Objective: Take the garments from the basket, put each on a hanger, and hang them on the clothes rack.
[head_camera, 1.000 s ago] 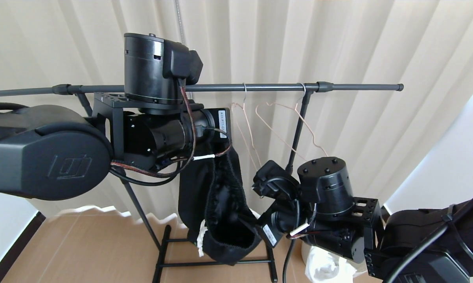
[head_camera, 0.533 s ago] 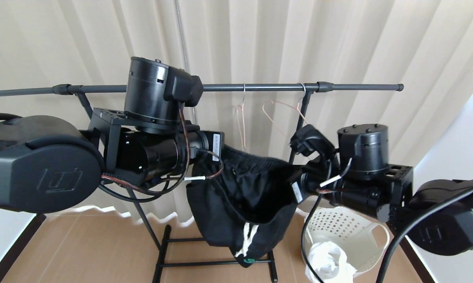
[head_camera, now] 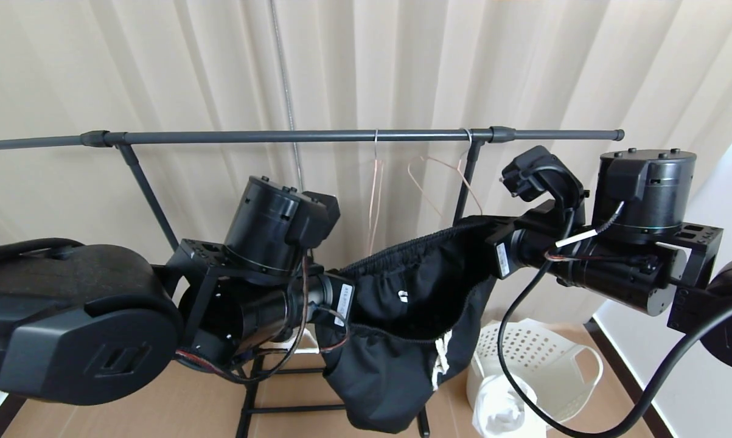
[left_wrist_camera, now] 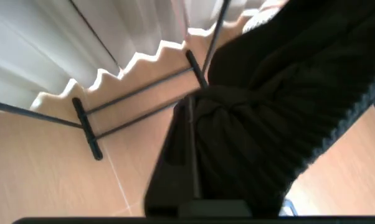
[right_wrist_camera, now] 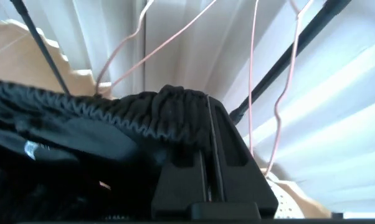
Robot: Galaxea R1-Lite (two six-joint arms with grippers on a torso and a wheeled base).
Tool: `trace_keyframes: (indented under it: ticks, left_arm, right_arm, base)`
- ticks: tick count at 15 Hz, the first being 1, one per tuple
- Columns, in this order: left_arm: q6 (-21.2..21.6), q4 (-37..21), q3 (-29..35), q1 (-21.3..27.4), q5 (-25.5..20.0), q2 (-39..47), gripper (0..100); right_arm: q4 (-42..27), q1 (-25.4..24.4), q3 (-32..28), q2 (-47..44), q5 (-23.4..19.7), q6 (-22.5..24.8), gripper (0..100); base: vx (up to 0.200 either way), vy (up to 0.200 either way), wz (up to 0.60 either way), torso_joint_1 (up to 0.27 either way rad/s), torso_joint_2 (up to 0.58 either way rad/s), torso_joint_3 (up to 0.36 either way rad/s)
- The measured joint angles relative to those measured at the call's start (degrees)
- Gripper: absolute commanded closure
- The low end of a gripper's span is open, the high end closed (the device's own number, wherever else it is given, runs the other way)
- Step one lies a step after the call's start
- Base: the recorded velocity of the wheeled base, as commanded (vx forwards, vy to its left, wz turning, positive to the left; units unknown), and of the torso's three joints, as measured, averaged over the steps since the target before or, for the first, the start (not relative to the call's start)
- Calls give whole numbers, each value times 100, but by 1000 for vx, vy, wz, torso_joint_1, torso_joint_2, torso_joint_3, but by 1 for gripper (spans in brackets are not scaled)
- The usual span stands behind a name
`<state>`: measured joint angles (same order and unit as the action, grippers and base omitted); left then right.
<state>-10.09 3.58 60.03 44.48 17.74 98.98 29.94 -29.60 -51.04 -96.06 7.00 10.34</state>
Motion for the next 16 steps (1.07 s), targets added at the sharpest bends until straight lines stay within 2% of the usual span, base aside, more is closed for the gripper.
trace_keyframes:
  ticks: [4, 5, 6, 9, 11, 13, 16]
  left_arm:
    - [2, 16, -93, 50, -302, 17, 0]
    - [17, 9, -154, 52, -499, 2, 0]
    - [62, 18, -217, 39, -738, -24, 0]
    - [140, 254, -525, -163, -1886, -221, 0]
    - [222, 456, -724, -336, -2198, -341, 0]
    - [260, 640, -844, -444, -2121, -324, 0]
    - [257, 766, -503, -571, -1345, -33, 0]
  right_arm:
    - [5, 185, 16, 41, 11, 99, 100]
    - [5, 206, 5, 41, 11, 99, 100]
    - [6, 221, -6, 33, 11, 110, 100]
    - [5, 276, -9, -13, 17, 238, 100]
    - [6, 290, 5, -27, 20, 244, 100]
    - [13, 300, 27, -29, 22, 246, 100]
    - [17, 300, 57, -16, 22, 266, 100]
  base:
    - [0, 0, 0, 0, 0, 0]
    - [0, 0, 0, 0, 0, 0]
    - [0, 0, 0, 0, 0, 0]
    - [0, 0, 0, 0, 0, 0]
    - [0, 0, 0, 0, 0, 0]
    - [0, 0, 0, 0, 0, 0]
    - [0, 0, 0, 0, 0, 0]
